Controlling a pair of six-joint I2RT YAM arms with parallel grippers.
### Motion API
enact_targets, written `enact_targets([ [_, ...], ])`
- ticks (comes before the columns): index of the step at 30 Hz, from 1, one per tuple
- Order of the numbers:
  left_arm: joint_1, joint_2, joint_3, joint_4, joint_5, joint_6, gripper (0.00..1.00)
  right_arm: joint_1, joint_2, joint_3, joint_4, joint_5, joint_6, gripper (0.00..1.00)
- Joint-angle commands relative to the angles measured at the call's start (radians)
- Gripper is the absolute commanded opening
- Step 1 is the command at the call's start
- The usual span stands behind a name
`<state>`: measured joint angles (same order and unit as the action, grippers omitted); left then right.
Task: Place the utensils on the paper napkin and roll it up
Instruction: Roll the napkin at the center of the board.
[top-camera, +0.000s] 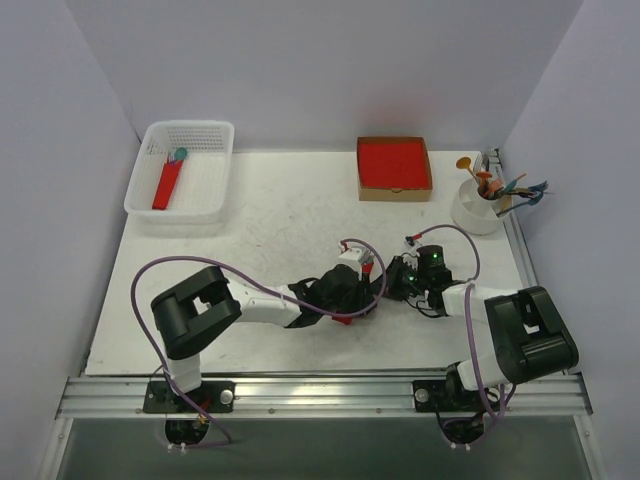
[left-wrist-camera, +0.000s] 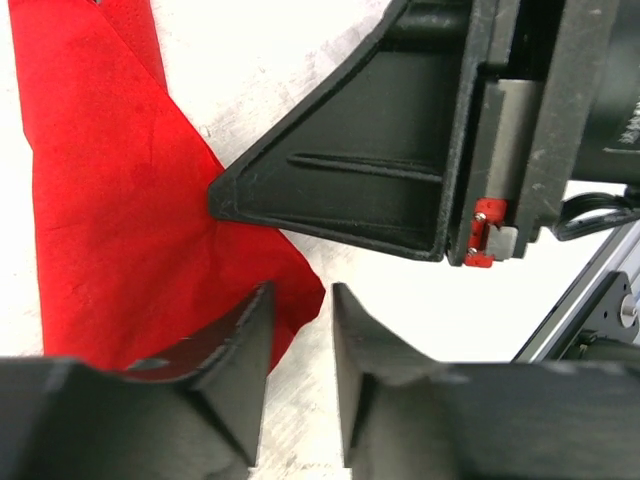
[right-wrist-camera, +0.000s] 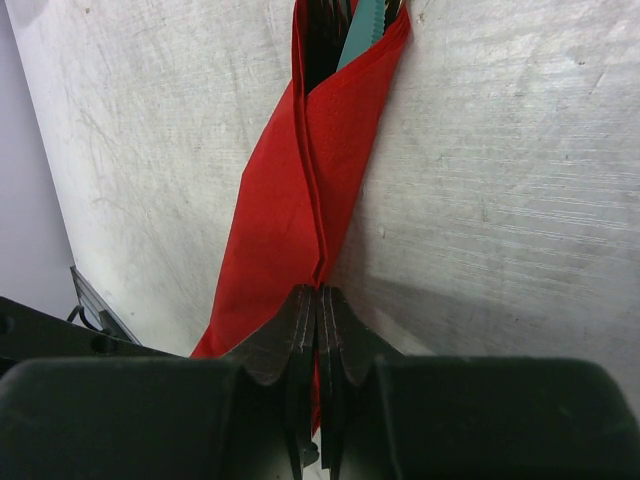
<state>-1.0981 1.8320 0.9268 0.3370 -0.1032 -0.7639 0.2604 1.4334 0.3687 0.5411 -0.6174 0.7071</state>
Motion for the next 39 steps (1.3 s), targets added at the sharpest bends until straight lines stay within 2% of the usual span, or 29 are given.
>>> enact_targets([
  [1, -0.003, -0.065, -0.008, -0.004, -0.004, 0.018, 0.40, -0.006, 0.001, 0.026, -0.010, -0.004, -0.006, 0.00],
  [2, -0.003, -0.083, -0.009, -0.013, -0.007, 0.024, 0.42, -0.004, 0.001, 0.026, -0.010, -0.004, -0.009, 0.00],
  [3, -0.005, -0.094, -0.014, -0.018, -0.012, 0.028, 0.48, -0.004, 0.001, 0.026, -0.010, -0.002, -0.008, 0.00],
  [8, -0.006, -0.195, 0.007, -0.147, -0.027, 0.049, 0.56, -0.004, -0.005, 0.030, -0.021, 0.002, -0.015, 0.00],
  [17, -0.020, -0.342, -0.026, -0.412, -0.177, 0.060, 0.56, -0.006, -0.005, 0.038, -0.033, 0.007, -0.024, 0.00],
  [19, -0.025, -0.362, -0.052, -0.434, -0.199, 0.049, 0.52, -0.004, -0.004, 0.039, -0.039, 0.008, -0.027, 0.00],
  [21, -0.032, -0.375, -0.083, -0.446, -0.233, 0.041, 0.45, -0.004, -0.004, 0.041, -0.046, 0.011, -0.029, 0.00],
  [23, -0.049, -0.390, -0.098, -0.451, -0.269, 0.043, 0.43, -0.004, -0.002, 0.041, -0.046, 0.011, -0.031, 0.00],
  [25, -0.071, -0.393, -0.111, -0.454, -0.289, 0.052, 0.44, -0.004, -0.002, 0.042, -0.049, 0.013, -0.034, 0.00],
  [28, -0.097, -0.375, -0.102, -0.470, -0.322, 0.063, 0.53, -0.004, -0.004, 0.045, -0.053, 0.011, -0.034, 0.00],
  [39, -0.108, -0.309, -0.077, -0.454, -0.359, 0.061, 0.57, -0.004, -0.005, 0.044, -0.056, 0.015, -0.038, 0.00],
])
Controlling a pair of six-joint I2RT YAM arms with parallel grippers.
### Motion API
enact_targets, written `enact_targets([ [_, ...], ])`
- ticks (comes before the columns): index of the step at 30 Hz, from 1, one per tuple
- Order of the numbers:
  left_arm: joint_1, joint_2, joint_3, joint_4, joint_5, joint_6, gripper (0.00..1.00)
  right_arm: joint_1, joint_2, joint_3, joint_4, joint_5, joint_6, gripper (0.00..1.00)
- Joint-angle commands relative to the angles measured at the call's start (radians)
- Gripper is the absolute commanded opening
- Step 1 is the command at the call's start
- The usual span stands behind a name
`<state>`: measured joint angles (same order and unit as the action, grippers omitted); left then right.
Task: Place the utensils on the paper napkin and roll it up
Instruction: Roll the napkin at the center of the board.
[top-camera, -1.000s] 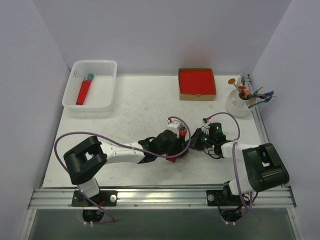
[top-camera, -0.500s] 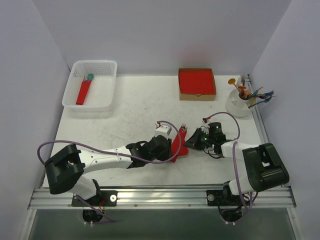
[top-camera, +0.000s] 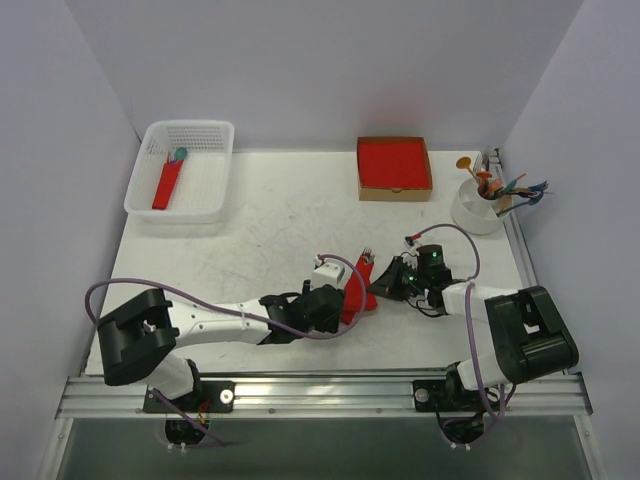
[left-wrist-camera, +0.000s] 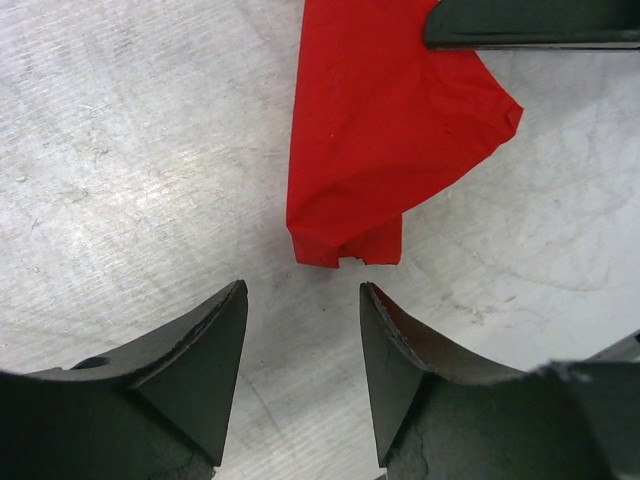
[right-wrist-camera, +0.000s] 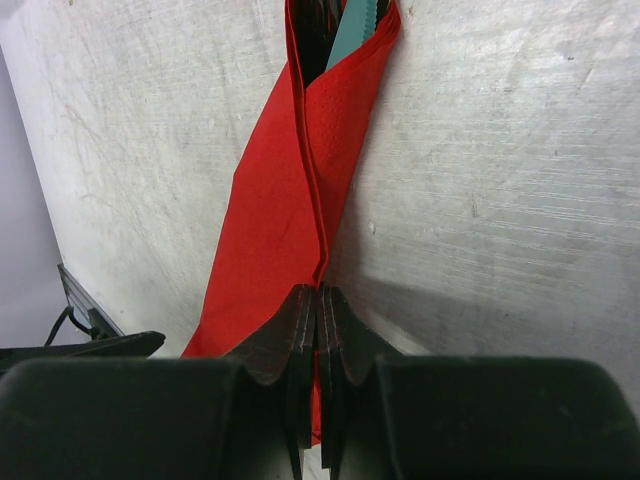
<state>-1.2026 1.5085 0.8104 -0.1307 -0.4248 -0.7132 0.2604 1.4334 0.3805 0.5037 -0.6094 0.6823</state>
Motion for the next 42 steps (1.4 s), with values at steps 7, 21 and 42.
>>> enact_targets([
  [7, -0.003, 0.062, 0.079, 0.020, -0.051, 0.020, 0.58, -0.004, -0.005, 0.035, -0.024, 0.007, -0.017, 0.00],
  [21, 0.000, 0.108, 0.102, 0.032, -0.054, 0.026, 0.57, -0.004, 0.001, 0.034, -0.021, 0.003, -0.020, 0.00],
  [42, -0.003, 0.177, 0.067, 0.009, -0.106, -0.031, 0.20, -0.004, 0.030, 0.040, -0.007, 0.002, -0.024, 0.00],
])
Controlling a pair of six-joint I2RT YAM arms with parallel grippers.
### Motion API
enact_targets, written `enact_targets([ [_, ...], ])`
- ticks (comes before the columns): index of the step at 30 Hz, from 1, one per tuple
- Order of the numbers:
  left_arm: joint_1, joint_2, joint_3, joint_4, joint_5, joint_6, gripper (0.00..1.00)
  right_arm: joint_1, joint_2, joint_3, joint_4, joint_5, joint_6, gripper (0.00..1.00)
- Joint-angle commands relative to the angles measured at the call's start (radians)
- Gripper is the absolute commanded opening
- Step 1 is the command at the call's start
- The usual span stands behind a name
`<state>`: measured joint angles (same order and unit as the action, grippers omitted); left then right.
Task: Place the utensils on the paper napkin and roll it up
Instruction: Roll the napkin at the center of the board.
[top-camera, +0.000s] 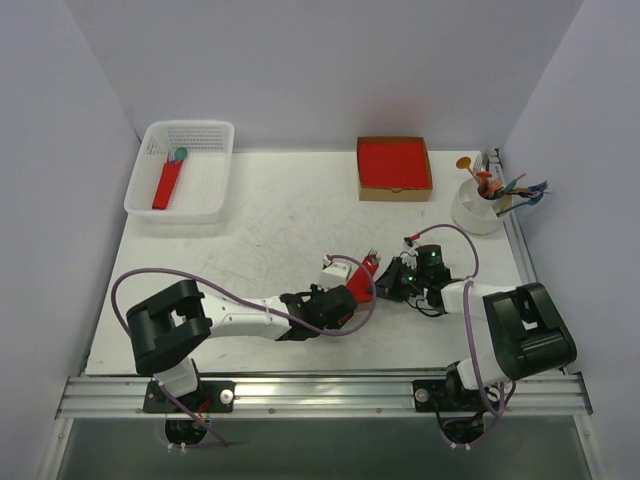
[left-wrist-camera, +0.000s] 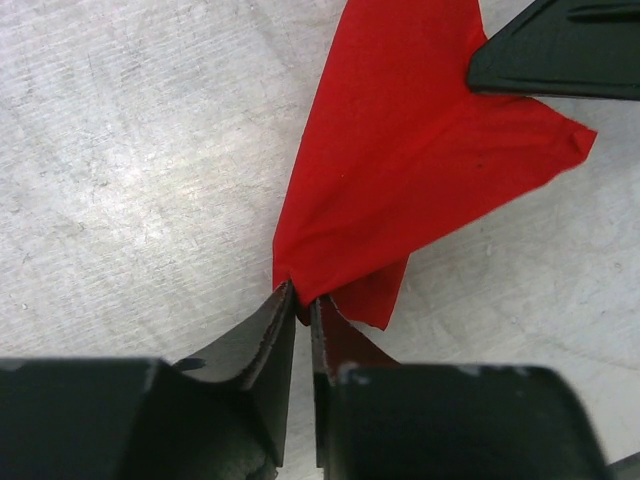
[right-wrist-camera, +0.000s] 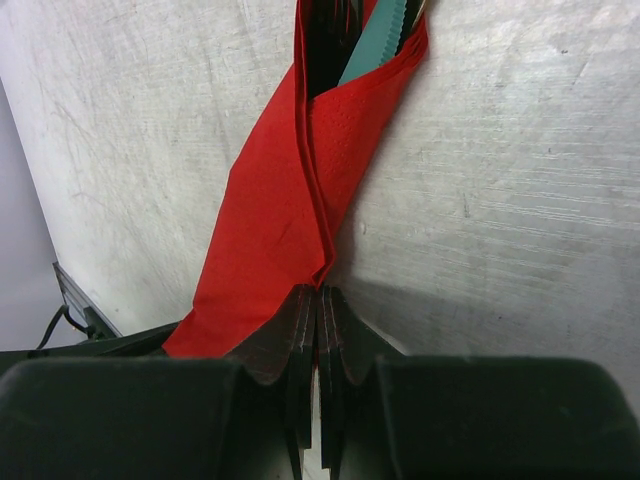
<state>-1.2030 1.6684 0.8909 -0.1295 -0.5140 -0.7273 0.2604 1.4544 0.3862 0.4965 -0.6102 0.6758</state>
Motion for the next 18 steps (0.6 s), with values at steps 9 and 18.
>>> enact_targets([
  [9, -0.026, 0.044, -0.017, -0.001, -0.029, -0.026, 0.16, -0.004, 0.008, 0.036, 0.007, -0.005, -0.013, 0.00],
  [18, -0.038, 0.056, 0.016, -0.022, -0.046, 0.011, 0.14, -0.004, -0.051, 0.037, 0.004, -0.043, 0.008, 0.31],
])
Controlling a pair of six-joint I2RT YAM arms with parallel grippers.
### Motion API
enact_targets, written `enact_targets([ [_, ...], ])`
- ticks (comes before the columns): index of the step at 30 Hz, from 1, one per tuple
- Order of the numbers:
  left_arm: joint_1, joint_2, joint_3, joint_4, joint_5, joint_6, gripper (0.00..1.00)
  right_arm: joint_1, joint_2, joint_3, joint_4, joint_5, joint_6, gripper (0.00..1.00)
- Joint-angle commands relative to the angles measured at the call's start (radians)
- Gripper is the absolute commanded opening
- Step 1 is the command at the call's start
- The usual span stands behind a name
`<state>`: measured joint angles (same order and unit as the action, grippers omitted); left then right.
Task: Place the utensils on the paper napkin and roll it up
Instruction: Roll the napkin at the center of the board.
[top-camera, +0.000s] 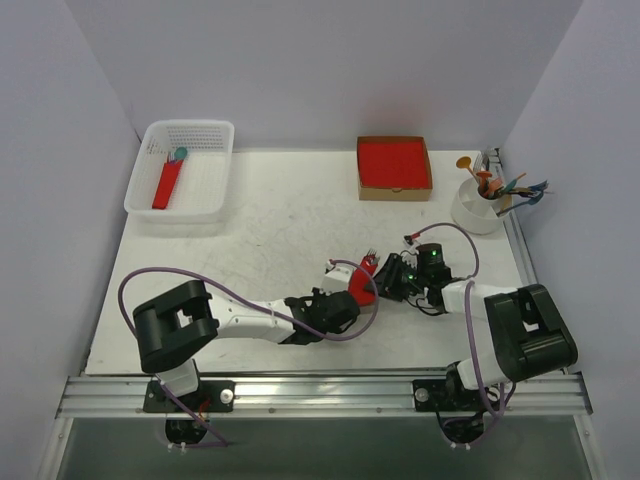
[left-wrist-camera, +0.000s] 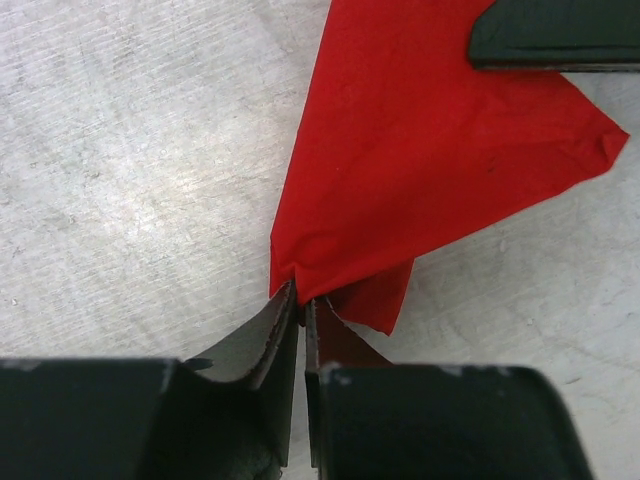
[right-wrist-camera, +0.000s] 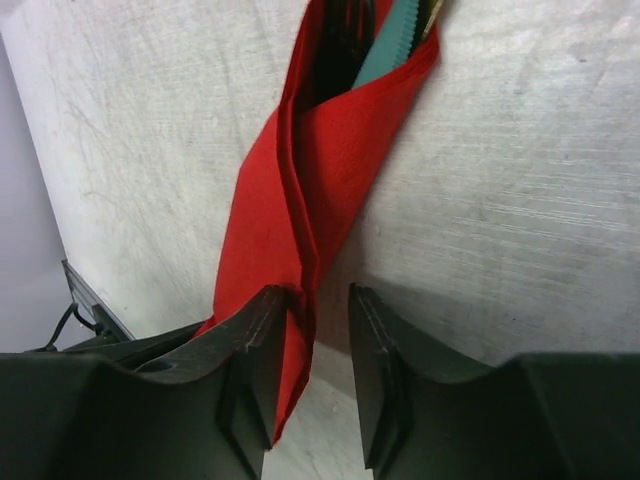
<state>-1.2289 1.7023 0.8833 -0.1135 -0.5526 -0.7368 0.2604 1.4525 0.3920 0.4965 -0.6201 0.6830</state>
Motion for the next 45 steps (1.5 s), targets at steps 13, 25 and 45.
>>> enact_targets([
  [13, -0.027, 0.057, 0.078, -0.075, -0.026, 0.043, 0.11, 0.022, -0.113, 0.044, -0.097, -0.061, 0.021, 0.38],
  [25, -0.027, 0.062, 0.085, -0.075, -0.020, 0.036, 0.12, 0.045, -0.179, -0.005, -0.148, -0.020, 0.033, 0.00],
  [45, 0.002, -0.182, -0.007, -0.064, 0.094, 0.033, 0.37, 0.043, -0.107, -0.028, -0.121, 0.052, -0.002, 0.00],
])
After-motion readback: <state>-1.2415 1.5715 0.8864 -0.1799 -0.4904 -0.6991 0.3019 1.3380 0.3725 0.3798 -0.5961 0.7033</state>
